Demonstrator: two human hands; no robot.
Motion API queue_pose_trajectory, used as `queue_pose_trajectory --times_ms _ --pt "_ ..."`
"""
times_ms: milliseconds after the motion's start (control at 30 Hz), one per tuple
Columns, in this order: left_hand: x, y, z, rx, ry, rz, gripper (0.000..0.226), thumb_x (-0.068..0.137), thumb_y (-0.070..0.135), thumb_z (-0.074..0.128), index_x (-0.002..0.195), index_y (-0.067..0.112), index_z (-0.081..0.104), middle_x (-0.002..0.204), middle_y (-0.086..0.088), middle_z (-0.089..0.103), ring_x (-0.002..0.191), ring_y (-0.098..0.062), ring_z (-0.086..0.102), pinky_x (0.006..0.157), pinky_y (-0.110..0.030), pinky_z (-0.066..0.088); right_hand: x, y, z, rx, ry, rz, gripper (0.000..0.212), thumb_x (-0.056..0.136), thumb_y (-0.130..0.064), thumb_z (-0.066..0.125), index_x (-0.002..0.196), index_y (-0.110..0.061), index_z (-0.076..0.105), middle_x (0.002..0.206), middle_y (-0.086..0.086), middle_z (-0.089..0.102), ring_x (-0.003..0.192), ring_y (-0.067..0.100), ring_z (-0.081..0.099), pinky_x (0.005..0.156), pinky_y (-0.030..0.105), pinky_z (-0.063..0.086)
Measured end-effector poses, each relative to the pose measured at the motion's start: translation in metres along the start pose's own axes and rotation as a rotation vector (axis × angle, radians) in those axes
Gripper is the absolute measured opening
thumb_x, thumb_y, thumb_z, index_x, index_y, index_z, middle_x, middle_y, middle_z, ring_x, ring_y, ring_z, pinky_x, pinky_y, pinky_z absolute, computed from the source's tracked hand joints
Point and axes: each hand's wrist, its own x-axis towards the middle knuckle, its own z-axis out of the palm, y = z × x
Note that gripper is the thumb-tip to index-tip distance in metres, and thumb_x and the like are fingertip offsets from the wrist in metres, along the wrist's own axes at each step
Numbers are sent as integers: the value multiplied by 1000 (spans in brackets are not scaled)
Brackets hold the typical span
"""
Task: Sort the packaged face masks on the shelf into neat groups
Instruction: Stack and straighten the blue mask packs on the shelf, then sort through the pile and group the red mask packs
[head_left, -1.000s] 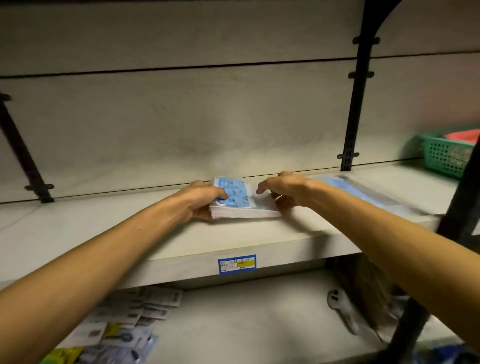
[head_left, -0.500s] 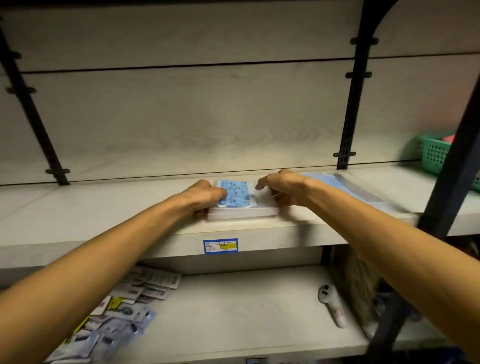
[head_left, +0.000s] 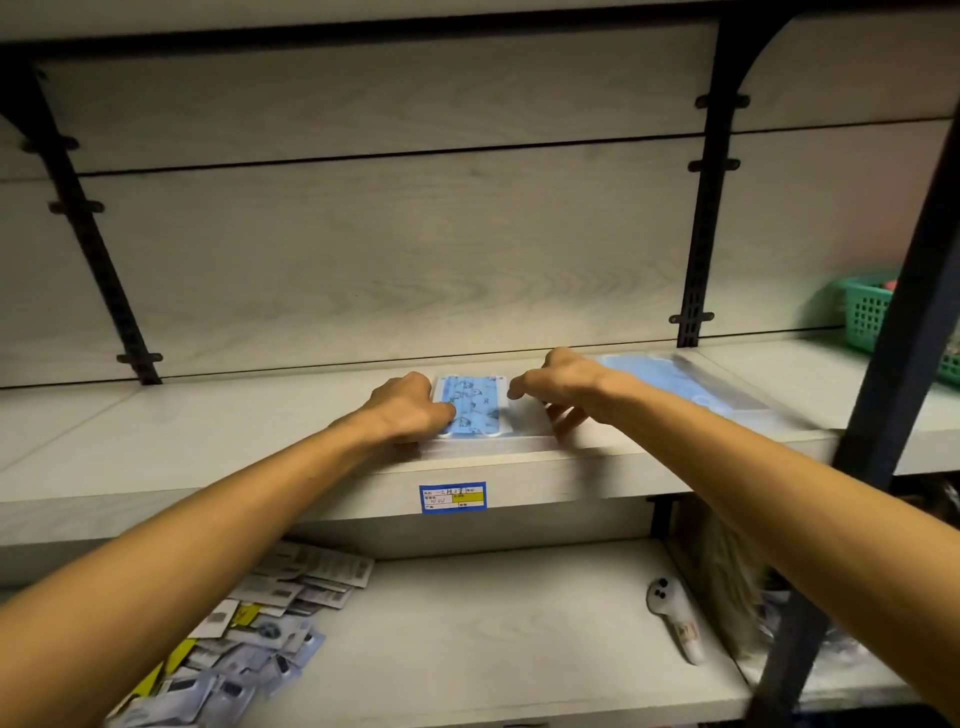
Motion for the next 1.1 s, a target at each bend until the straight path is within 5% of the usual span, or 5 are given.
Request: queue_pose_trajectory --times_ms 233,367,467,900,1100 --pt "-3 -3 -4 300 140 119 43 91 57 55 115 22 63 109 1 66 91 -22 60 60 -31 36 7 5 1 -463 160 -113 30 88 -38 64 73 -14 55 78 7 68 68 24 65 59 32 54" --pt "9 -1 5 275 151 266 52 102 48 43 144 18 49 145 -5 52 125 -28 54 94 -40 46 23 12 4 -628 207 -278 41 95 -43 56 120 -12 62 134 14 60 116 32 56 93 39 48" --pt "16 -2 18 218 45 288 56 106 47 34 157 23 32 163 -2 31 143 -25 38 114 -44 36 34 17 14 -599 68 -385 62 98 -44 52 153 -18 38 160 7 35 146 28 29 117 45 31" --pt "30 -21 42 60 68 233 51 104 52 40 152 36 40 161 8 36 143 -19 36 114 -41 29 59 47 33 -661 -81 -399 63 103 -56 25 160 -28 20 167 -1 20 152 22 18 124 46 14" --pt "28 -25 31 -387 55 129 53 102 53 43 152 35 42 163 8 34 145 -18 36 121 -44 28 57 45 30 -658 -119 -380 63 105 -57 23 161 -29 12 169 -4 10 155 21 7 125 46 7"
